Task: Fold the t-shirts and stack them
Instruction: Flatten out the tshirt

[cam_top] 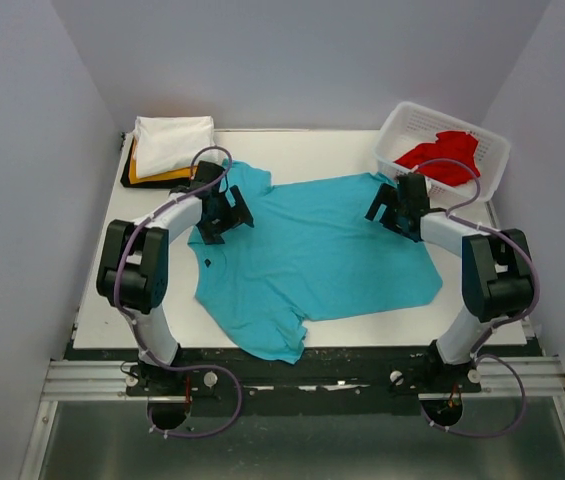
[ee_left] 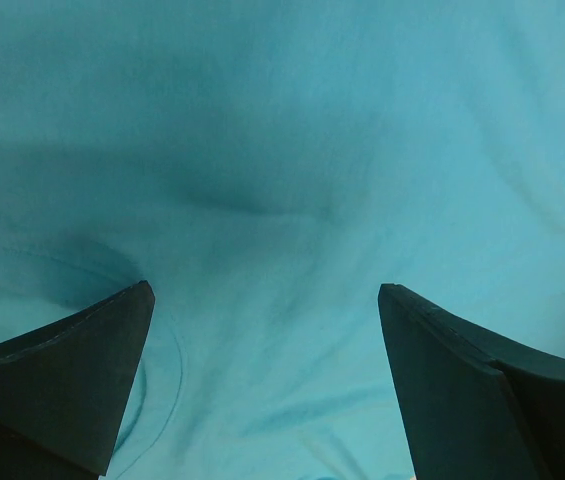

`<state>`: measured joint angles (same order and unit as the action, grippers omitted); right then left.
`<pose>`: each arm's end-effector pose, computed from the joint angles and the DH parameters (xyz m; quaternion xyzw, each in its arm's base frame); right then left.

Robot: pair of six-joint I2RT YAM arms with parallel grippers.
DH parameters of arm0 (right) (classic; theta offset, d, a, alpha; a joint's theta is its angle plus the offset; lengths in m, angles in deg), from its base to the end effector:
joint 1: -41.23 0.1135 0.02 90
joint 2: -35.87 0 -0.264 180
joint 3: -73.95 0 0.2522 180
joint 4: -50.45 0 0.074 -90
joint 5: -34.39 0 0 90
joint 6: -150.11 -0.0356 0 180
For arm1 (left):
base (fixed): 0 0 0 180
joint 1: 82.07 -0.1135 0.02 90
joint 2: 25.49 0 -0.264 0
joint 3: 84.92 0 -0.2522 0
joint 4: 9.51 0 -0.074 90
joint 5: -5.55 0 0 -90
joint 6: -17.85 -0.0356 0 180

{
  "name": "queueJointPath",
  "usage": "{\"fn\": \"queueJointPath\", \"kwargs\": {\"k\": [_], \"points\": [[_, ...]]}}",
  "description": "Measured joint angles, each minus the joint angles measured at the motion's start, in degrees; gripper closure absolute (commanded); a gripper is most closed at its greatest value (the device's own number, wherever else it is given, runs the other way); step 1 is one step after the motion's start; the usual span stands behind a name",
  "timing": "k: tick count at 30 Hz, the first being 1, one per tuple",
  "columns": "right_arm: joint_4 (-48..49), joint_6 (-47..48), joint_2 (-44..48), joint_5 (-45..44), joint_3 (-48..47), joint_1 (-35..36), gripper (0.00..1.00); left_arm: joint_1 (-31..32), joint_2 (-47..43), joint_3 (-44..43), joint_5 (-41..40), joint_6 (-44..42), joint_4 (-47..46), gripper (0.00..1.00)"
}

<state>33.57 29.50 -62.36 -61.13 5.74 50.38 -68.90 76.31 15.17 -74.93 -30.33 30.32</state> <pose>0.3470 0.0524 0.1687 0.1903 0.9095 0.0826 0.3603 0.3489 -0.0877 0.1818 -0.2195 0.9413 -0.1838 0.1788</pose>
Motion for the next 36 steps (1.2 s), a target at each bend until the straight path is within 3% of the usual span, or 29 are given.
{"fn": "queueJointPath", "kwargs": {"k": [11,19,27,31,36], "points": [[3.32,-3.87,2.75,-0.39,5.05,0.00,0.00,-1.53,7.63,-15.91,-0.98,-0.13,9.55,0.01],[2.54,-3.39,9.38,2.29,7.54,0.00,0.00,-0.83,3.04,-8.11,-1.27,2.75,8.09,0.02],[2.60,-2.34,13.11,4.55,11.28,0.00,0.00,9.40,-4.52,2.38,2.60,9.16,-2.49,0.01],[2.58,-2.36,12.66,6.29,12.81,0.00,0.00,12.74,-1.18,1.75,4.09,10.62,-3.10,0.02],[2.56,-2.75,12.61,7.13,13.97,0.00,0.00,10.99,4.28,-3.37,3.85,11.61,-0.63,0.01]]}}
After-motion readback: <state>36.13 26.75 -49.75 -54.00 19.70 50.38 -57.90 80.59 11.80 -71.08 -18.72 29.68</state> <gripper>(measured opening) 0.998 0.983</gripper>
